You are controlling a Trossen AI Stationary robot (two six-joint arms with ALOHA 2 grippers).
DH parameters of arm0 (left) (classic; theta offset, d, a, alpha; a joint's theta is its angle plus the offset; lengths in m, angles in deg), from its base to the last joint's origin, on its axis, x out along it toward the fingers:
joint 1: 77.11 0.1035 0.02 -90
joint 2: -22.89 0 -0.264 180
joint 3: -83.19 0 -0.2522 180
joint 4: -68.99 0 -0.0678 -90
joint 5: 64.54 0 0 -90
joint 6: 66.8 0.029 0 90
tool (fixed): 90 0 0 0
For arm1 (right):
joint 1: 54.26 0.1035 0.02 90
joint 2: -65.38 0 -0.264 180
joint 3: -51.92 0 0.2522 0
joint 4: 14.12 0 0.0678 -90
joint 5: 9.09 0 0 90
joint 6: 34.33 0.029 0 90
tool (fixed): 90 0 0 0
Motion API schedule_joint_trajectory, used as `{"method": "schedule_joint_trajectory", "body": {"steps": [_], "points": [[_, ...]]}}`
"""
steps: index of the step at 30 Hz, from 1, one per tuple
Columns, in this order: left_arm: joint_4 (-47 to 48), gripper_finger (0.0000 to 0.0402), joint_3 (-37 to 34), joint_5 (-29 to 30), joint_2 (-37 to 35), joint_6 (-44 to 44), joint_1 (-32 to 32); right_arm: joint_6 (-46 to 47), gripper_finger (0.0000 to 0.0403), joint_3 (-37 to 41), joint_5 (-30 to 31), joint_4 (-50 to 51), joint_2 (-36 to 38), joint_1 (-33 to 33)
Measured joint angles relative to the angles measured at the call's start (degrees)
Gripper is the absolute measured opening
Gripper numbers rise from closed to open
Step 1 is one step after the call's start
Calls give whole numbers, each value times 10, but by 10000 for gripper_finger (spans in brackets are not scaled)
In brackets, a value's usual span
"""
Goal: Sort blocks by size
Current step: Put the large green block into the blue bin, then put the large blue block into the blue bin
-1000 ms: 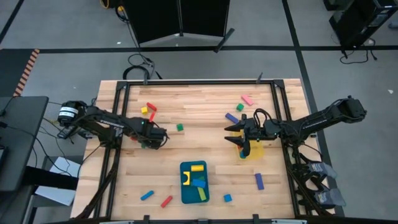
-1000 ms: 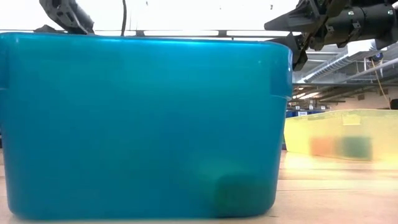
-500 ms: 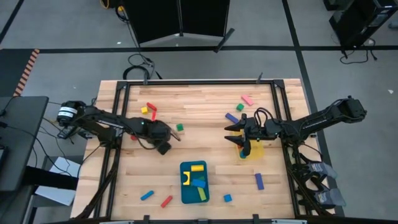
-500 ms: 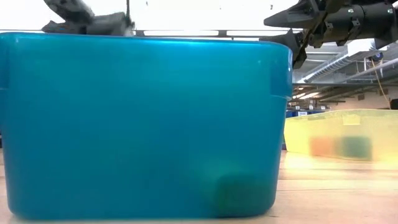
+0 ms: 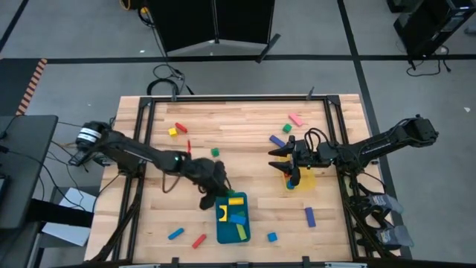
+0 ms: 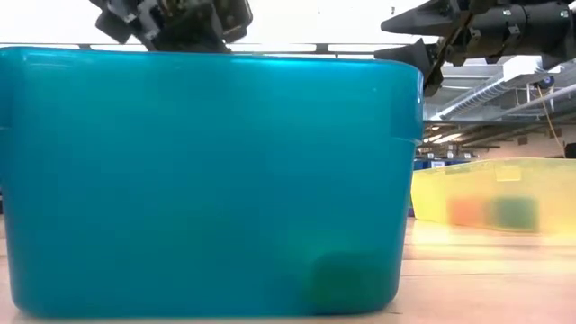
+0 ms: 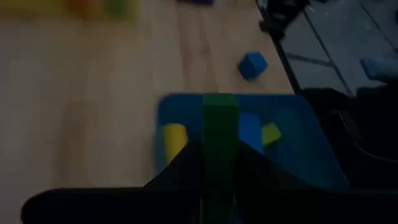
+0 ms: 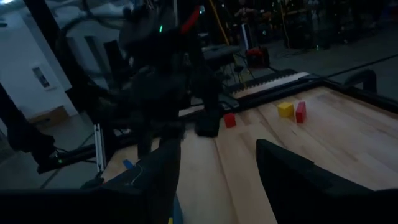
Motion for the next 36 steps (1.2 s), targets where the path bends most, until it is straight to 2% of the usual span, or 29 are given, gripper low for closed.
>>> {"method": "schedule_joint_trajectory", "body": {"steps": [2,3,7,11,15,20,25,32,36], "points": [[-40,71,1,-14,27,-12,-9,0,220,0,0,-4,0,0],[-56,87,2,-20,40,-16,-12,0,220,0,0,-6,0,0],[-76,193,8,-33,65,-24,-15,11,220,0,0,-11,-1,0],[-78,285,15,-43,54,-6,-12,15,220,0,0,-11,-1,4],[-96,333,11,-21,11,22,-5,23,220,0,0,-9,-1,4],[-96,340,-25,52,-70,47,8,28,220,0,0,4,-1,4],[-98,331,-100,136,-161,31,30,29,220,0,1,10,-1,4],[-101,328,-208,303,-256,-71,62,30,220,0,64,53,-1,2],[-97,327,-252,358,-288,-133,81,31,220,0,78,62,-1,-7]]}}
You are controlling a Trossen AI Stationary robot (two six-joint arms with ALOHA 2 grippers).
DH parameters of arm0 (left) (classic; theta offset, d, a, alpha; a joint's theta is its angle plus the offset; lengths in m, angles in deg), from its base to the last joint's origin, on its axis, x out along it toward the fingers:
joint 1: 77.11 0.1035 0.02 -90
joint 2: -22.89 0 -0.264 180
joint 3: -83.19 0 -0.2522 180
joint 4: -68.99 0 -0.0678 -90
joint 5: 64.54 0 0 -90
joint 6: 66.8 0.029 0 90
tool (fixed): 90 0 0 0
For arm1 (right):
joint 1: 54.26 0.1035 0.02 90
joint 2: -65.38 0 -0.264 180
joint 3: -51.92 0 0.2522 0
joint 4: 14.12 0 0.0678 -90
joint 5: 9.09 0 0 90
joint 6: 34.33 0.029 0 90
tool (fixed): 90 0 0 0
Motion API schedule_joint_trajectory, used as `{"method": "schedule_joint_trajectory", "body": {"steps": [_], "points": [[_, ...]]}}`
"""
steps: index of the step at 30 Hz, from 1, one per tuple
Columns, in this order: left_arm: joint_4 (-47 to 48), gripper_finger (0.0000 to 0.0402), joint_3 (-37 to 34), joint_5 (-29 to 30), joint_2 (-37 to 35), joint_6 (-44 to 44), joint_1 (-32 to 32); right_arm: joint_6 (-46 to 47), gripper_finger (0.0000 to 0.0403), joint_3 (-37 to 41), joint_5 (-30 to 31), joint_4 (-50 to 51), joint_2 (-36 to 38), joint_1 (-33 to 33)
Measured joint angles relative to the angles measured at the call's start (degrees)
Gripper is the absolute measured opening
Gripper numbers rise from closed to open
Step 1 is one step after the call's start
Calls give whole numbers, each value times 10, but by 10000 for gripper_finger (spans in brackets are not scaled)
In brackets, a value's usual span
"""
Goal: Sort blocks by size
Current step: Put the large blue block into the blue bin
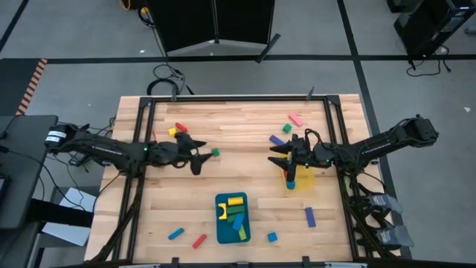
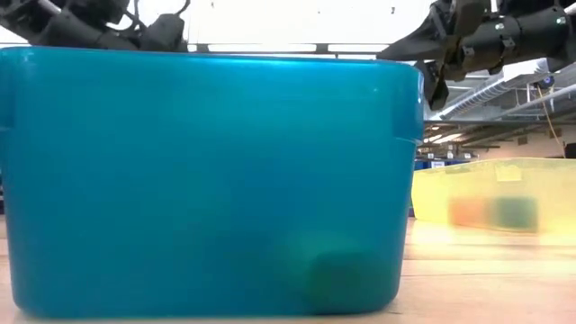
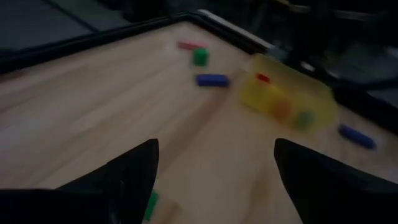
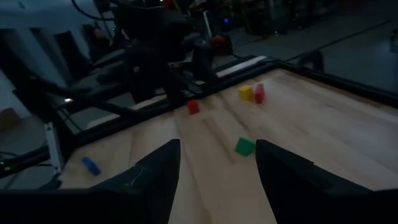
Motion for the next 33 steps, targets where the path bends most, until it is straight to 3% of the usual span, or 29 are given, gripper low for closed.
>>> {"method": "schedule_joint_trajectory", "body": {"steps": [8,18,23,33], "points": [[28,327,-19,10,-9,-30,52,30,220,-2,10,31,-9,-40],[50,327,-19,-37,-9,-24,109,25,220,-125,2,285,-58,-111],[48,327,-19,-40,-9,-10,115,12,220,-242,-54,504,-121,-168],[26,327,-19,-40,-9,4,115,-69,245,-389,-140,672,-303,-248]]}}
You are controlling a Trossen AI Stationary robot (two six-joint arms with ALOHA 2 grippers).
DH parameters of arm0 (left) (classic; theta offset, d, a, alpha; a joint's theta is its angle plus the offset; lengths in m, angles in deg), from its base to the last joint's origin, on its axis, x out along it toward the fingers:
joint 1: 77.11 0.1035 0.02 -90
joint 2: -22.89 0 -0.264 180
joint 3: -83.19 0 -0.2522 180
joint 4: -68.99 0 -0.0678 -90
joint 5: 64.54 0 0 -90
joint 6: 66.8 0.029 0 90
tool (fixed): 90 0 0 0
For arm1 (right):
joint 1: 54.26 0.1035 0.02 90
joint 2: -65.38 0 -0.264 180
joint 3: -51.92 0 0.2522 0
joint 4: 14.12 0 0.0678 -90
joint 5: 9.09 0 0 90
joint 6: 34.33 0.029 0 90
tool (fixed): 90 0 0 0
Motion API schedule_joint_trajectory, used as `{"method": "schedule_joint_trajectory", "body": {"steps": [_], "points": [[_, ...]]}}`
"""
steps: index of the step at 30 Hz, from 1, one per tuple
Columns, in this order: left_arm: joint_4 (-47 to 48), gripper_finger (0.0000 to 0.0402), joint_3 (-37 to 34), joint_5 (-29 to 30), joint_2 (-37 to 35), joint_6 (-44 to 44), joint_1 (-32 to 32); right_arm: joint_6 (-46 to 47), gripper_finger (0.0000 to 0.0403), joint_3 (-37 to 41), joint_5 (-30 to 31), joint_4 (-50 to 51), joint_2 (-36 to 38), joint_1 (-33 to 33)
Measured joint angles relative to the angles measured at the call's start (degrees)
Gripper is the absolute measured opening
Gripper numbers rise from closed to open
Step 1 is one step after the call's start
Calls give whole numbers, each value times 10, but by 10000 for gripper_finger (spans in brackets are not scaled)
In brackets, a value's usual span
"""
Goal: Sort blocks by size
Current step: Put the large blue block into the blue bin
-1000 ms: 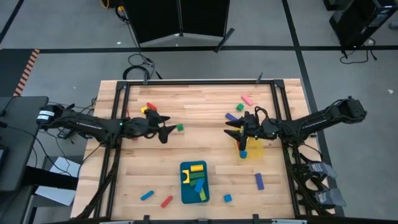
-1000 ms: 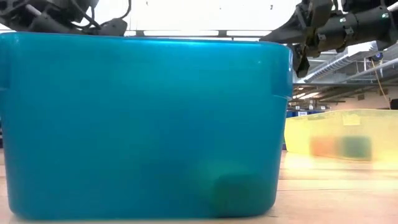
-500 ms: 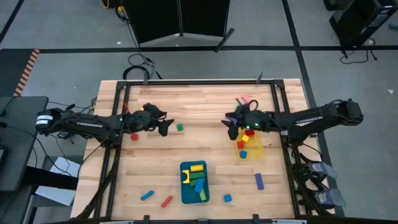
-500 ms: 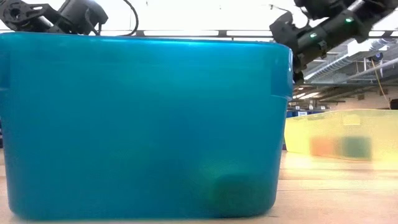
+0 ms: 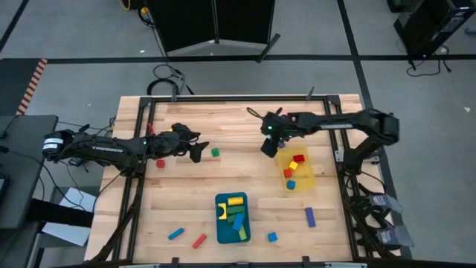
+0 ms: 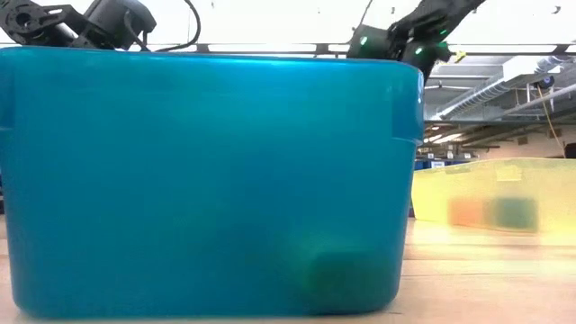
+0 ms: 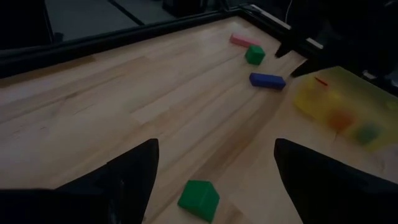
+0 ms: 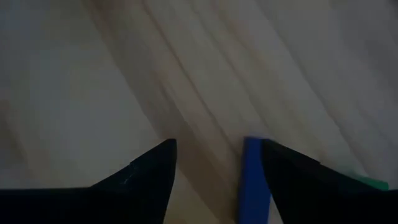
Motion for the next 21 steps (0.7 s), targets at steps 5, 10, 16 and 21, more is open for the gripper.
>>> {"method": "schedule_joint_trajectory", "body": {"steps": [5,10,16,21], "points": [[0,328,0,0,0,0,0,-29,273,-37,-3,46,-72,-21],[0,328,0,0,0,0,0,-50,292,-46,-2,51,-108,-36],[1,328,0,0,0,2,0,-59,288,-46,0,57,-126,-59],[1,328,0,0,0,3,0,-71,266,-46,-2,58,-138,-71]]}}
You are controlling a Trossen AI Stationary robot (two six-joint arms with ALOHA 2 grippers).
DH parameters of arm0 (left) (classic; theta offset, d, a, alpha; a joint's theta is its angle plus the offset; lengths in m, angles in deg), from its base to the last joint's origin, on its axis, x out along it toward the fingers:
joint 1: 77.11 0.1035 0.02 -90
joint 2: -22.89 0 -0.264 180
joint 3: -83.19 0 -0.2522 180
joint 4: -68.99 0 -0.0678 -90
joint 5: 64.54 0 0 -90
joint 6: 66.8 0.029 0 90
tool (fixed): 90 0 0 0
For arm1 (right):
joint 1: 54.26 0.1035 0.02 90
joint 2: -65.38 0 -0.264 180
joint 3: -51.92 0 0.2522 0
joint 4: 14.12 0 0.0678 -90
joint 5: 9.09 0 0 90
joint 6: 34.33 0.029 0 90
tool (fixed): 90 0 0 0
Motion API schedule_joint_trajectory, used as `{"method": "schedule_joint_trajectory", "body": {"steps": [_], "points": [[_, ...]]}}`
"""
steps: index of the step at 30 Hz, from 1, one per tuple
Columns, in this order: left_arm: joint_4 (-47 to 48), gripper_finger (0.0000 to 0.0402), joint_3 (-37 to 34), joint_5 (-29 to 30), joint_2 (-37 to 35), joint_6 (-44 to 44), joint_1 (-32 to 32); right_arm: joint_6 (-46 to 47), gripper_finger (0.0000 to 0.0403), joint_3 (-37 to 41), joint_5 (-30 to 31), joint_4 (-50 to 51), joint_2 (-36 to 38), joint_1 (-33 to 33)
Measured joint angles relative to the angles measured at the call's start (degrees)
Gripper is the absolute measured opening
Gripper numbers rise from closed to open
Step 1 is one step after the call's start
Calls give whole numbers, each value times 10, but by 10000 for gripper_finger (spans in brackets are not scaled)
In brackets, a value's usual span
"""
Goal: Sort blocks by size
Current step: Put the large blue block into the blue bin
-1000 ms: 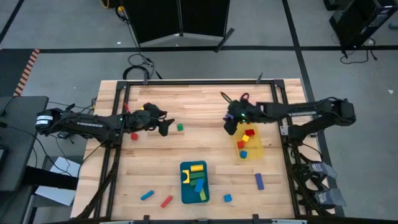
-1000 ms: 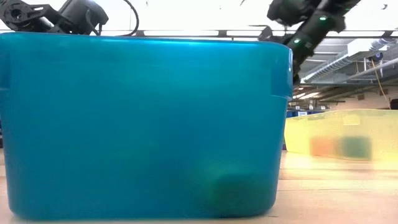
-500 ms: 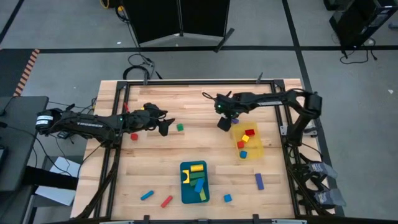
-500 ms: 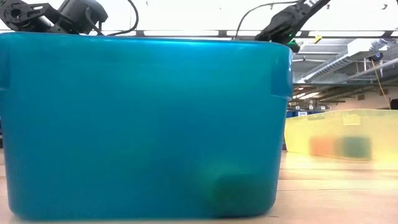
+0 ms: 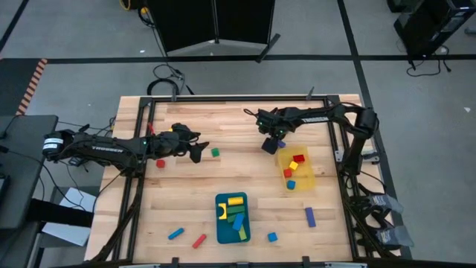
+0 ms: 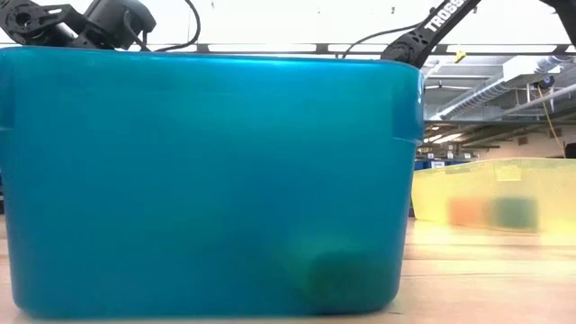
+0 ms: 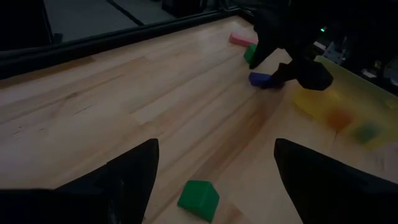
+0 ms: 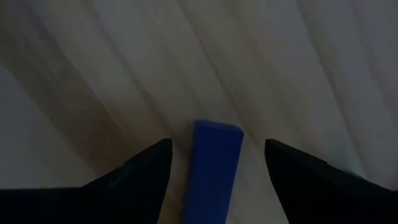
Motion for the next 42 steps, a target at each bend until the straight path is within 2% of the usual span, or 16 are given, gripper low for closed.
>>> {"method": "schedule_joint_trajectory", "body": {"steps": [8,11,15,22,26,31,35,39,42], "points": [[-1,328,0,0,0,10,0,-12,218,-3,-13,3,-28,-2],[-1,328,0,0,0,10,0,-13,181,-2,-16,-2,-26,-1],[-1,328,0,0,0,10,0,-17,112,0,-28,-11,-16,1],[-5,328,0,0,0,10,0,-26,111,2,-60,-70,25,19],[-8,328,0,0,0,8,0,-26,111,2,-109,-119,71,54],[-15,328,0,0,0,8,0,-10,111,1,-204,-229,118,136],[-16,328,0,0,0,8,0,19,111,1,-238,-319,105,224],[-18,328,0,0,0,8,0,45,111,1,-241,-411,62,299],[-20,328,0,0,0,3,0,76,111,1,-239,-480,35,332]]}}
